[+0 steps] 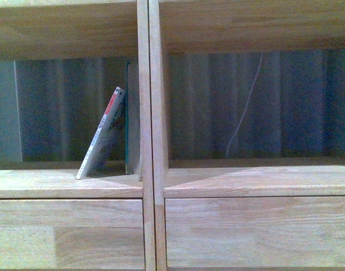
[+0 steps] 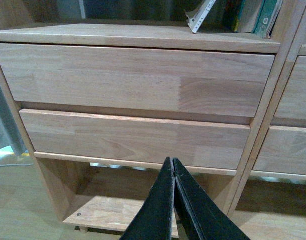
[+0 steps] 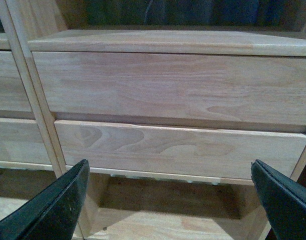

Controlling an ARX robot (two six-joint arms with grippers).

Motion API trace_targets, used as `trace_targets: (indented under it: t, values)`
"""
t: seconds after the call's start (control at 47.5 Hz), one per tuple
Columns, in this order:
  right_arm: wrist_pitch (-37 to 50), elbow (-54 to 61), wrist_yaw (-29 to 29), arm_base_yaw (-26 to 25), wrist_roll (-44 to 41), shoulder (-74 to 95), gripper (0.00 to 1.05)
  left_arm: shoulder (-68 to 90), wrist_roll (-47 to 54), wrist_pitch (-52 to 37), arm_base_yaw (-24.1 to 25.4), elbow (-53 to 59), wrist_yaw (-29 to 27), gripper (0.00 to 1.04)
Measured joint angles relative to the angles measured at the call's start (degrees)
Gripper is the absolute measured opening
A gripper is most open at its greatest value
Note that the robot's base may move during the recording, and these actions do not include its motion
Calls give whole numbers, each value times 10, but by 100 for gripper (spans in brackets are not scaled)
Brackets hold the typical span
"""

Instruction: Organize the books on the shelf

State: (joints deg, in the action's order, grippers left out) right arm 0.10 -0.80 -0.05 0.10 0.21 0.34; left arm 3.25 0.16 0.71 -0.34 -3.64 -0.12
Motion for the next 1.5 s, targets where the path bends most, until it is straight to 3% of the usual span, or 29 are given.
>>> trace_targets:
  t: [0.506, 1.137, 1.496]
  values:
    - [0, 0, 0, 0, 0, 0, 98, -30, 0, -4, 0, 30, 1, 3]
    - [0, 0, 0, 0, 0, 0, 98, -30, 0, -4, 0, 30, 1, 99]
    - [0, 0, 0, 0, 0, 0, 98, -30, 0, -4, 0, 30, 1, 97]
